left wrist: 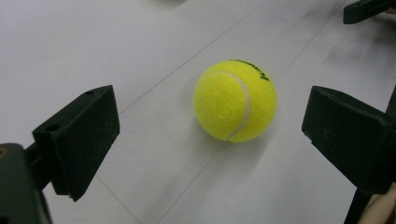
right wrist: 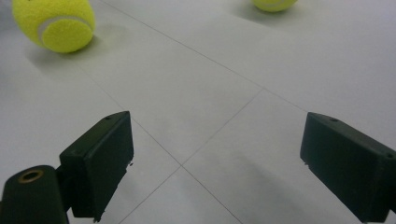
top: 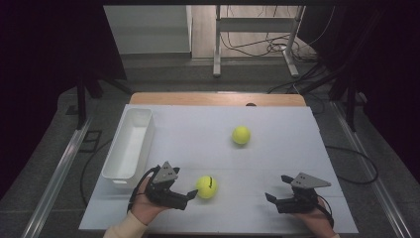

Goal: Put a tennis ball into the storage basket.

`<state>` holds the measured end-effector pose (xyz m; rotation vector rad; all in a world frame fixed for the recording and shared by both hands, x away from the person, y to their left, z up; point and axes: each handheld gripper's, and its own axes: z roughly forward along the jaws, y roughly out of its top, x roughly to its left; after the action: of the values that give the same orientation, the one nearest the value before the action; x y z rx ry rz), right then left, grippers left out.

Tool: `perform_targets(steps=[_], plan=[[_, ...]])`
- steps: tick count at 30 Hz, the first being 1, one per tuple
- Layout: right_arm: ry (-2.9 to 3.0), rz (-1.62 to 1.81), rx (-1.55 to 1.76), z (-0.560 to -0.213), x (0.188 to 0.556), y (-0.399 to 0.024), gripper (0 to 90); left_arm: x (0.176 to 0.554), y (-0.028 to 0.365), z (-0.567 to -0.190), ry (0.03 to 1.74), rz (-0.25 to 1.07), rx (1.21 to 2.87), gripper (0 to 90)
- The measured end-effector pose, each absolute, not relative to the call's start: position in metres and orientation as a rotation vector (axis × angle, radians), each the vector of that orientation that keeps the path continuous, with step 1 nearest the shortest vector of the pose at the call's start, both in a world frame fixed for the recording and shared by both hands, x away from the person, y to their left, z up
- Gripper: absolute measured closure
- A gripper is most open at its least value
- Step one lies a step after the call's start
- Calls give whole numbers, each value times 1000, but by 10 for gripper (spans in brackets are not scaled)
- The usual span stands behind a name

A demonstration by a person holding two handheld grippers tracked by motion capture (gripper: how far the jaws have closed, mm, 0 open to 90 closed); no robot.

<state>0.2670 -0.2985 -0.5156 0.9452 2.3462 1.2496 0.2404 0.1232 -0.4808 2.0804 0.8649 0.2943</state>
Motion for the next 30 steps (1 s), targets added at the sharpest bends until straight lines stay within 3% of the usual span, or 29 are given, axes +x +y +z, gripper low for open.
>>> perform_targets(steps=[30], plan=[[2362, 1244, 930, -516, 266, -298, 99, 247, 87, -476, 756, 239, 2127, 51]])
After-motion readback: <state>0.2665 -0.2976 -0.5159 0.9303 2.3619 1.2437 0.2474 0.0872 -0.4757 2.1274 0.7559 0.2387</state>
